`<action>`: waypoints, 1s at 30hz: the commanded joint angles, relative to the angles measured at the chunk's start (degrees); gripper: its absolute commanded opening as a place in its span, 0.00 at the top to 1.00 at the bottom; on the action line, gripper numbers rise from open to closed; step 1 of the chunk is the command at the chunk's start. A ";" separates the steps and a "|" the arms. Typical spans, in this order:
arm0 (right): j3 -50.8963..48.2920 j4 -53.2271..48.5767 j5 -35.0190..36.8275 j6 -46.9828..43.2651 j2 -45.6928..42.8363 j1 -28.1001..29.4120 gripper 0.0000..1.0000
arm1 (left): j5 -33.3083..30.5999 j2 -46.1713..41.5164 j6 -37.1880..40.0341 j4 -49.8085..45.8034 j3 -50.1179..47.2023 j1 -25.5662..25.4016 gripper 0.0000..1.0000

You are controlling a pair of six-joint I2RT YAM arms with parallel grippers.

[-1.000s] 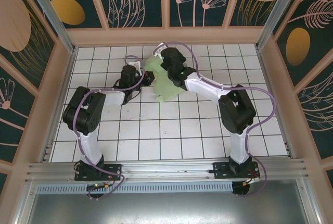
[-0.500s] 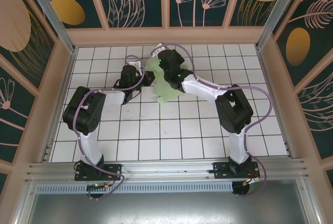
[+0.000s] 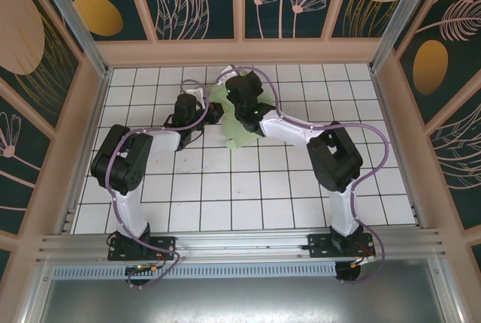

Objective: Fold the paper box

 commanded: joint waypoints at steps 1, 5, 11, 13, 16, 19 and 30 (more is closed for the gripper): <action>-2.31 -3.05 -9.48 5.87 -4.68 -0.12 0.42 | 3.85 -0.34 1.71 5.54 1.99 -1.18 1.00; -4.73 -3.52 -14.57 7.28 -8.26 -0.48 0.31 | 3.98 -0.02 1.44 5.75 2.01 -1.18 1.00; -8.59 -3.91 -20.25 8.05 -13.34 -1.18 0.20 | 3.91 -0.25 1.35 5.59 1.93 -1.14 1.00; -9.76 -3.90 -22.72 9.11 -15.07 -1.73 0.18 | 3.87 -0.29 1.30 5.54 1.88 -1.18 1.00; -11.33 -4.15 -25.14 10.25 -16.88 -2.54 0.14 | 4.02 -0.30 1.11 5.62 1.92 -1.19 1.00; -11.67 -5.04 -22.36 8.82 -16.56 -2.37 0.09 | 4.07 -0.29 0.98 5.54 1.87 -1.18 1.00; -16.68 -3.19 -24.08 7.24 -20.73 -2.19 0.03 | 2.19 0.10 0.57 3.11 2.59 -1.18 1.00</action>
